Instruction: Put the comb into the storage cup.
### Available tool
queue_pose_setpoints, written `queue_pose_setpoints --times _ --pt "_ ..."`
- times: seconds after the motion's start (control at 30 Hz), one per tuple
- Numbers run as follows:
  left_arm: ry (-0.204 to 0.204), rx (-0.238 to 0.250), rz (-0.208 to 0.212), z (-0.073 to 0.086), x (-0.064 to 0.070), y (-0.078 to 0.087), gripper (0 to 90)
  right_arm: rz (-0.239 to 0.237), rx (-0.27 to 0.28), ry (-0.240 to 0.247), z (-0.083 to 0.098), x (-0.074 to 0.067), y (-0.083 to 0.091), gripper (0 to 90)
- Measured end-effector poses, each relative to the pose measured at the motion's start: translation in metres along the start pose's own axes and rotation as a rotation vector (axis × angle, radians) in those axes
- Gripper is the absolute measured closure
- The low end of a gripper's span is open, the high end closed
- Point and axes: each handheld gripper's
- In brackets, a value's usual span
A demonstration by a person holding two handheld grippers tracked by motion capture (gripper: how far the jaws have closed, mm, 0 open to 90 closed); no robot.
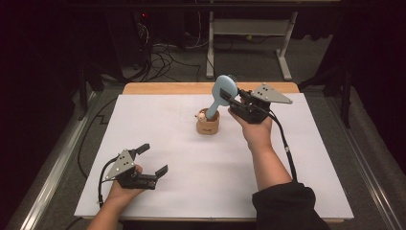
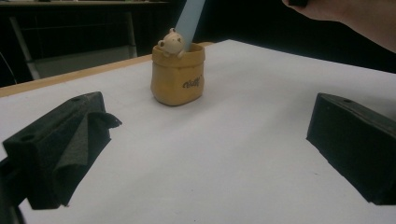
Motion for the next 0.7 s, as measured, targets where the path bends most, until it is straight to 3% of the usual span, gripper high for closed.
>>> queue_pose_setpoints --times 0.2,0.4,0.7 --pt "0.022 -0.001 -0.009 0.000 0.001 0.000 0.5 0.010 -0.015 0.002 0.005 0.002 -0.006 65.0" --pt "-0.011 0.001 0.004 -0.002 -0.002 0.000 0.5 0.009 -0.026 -0.014 0.011 0.004 -0.011 65.0" --pt "0.012 -0.003 0.001 -0.001 0.000 0.000 0.5 0.007 -0.041 -0.035 0.020 0.004 -0.017 64.9"
Point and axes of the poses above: each handheld gripper's, and its own axes: y roughly backward along the jaws, z roughly out of its underside, x roughly to its right, and after that the axes turned 4 degrees about -z, right-handed
